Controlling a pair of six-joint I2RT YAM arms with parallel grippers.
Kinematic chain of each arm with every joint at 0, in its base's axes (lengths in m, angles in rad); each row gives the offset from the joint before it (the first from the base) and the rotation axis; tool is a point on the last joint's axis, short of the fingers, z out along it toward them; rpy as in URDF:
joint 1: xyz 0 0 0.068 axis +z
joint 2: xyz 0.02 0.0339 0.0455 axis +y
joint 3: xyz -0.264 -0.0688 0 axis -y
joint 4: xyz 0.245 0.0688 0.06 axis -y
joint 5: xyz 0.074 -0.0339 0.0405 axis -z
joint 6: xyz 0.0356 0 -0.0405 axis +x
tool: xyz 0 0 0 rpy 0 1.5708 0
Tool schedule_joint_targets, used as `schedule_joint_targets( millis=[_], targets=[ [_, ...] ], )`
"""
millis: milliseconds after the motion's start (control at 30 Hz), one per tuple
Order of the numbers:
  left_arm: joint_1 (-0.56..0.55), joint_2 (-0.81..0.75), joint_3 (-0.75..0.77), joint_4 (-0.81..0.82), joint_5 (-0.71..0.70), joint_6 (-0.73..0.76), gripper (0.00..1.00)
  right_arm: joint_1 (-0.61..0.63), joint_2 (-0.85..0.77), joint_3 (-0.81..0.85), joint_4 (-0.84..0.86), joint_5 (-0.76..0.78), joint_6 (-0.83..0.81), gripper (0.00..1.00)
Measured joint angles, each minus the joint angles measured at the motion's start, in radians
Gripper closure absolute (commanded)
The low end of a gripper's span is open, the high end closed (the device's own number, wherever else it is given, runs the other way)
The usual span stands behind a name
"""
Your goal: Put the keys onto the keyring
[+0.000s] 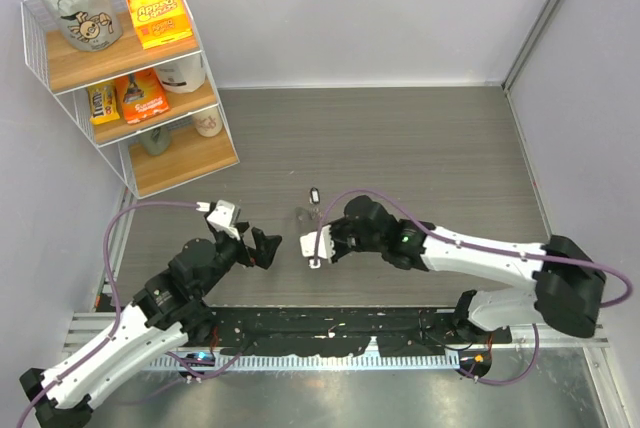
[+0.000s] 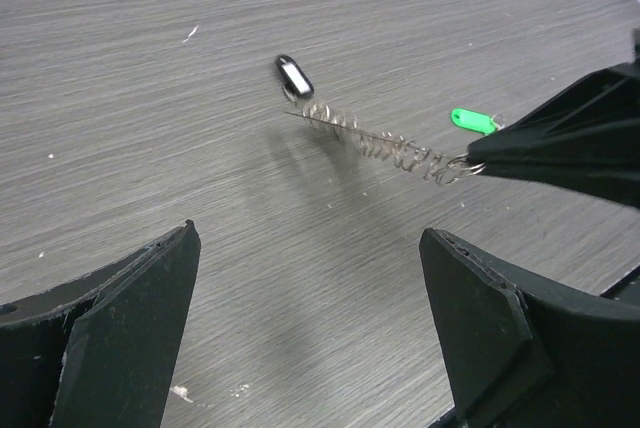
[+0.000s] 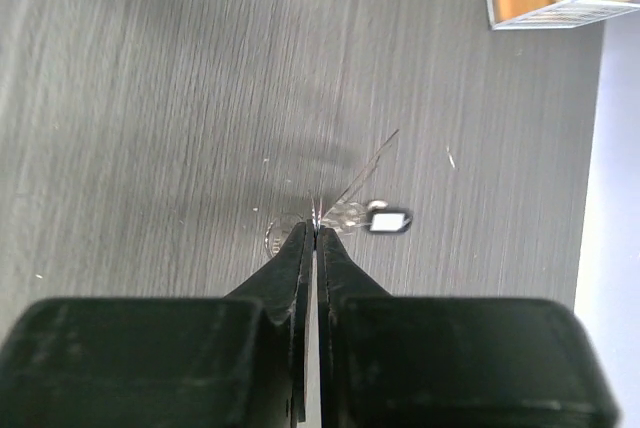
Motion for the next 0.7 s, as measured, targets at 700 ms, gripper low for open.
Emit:
schedule_joint_targets(
  millis=[700],
  targets=[
    [0.000,-0.060,-0.026,0.212,0.401,-0.110,0.01,0.002,-0.352,-0.006,-0.044,-0.135,0.629,0.94]
  ],
)
